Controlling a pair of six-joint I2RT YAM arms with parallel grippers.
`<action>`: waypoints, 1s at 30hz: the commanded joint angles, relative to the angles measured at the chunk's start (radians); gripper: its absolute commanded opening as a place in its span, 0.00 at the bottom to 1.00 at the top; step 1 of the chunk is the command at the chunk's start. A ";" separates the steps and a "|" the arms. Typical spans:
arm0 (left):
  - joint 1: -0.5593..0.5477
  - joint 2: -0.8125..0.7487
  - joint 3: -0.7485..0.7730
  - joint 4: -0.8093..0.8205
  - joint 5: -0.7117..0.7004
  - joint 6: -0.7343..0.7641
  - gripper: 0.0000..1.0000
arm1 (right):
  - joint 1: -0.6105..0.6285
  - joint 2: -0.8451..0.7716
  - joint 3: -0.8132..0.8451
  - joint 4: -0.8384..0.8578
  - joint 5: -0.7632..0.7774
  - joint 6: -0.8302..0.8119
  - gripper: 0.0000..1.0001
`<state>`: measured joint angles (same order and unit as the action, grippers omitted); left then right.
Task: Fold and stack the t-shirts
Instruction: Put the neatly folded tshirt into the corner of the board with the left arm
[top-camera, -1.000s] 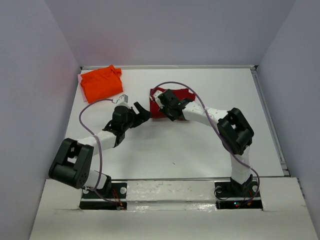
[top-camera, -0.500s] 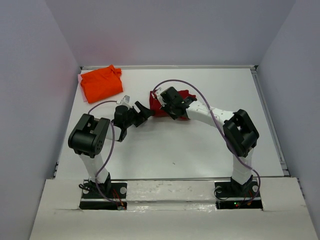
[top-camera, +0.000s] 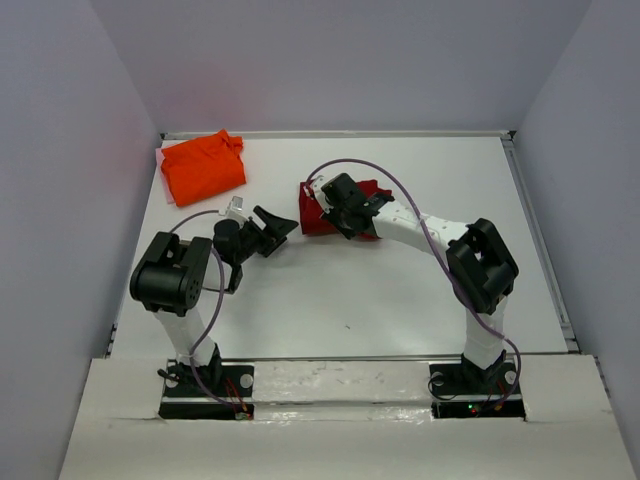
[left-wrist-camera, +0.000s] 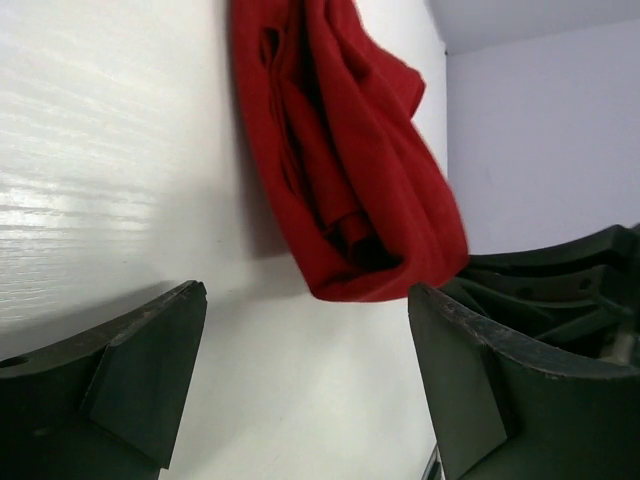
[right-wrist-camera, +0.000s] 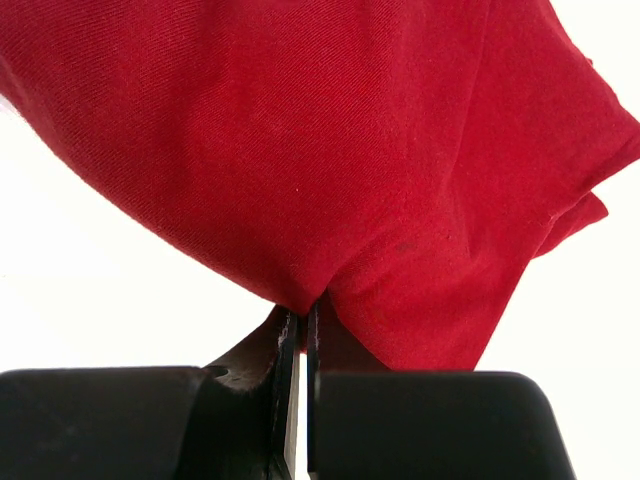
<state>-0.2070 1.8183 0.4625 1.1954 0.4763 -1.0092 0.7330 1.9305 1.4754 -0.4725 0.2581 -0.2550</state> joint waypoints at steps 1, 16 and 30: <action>0.012 -0.148 -0.007 0.004 0.018 0.041 0.91 | -0.006 -0.031 0.008 -0.002 -0.010 0.000 0.00; 0.038 0.130 0.051 0.220 0.073 -0.081 0.90 | -0.006 -0.059 0.003 -0.008 -0.025 0.003 0.00; 0.037 0.251 0.176 0.187 0.087 -0.109 0.90 | -0.006 -0.057 0.011 -0.014 -0.031 0.002 0.00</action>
<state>-0.1684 2.0235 0.6075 1.3510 0.5560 -1.1179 0.7326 1.9305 1.4754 -0.4870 0.2359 -0.2550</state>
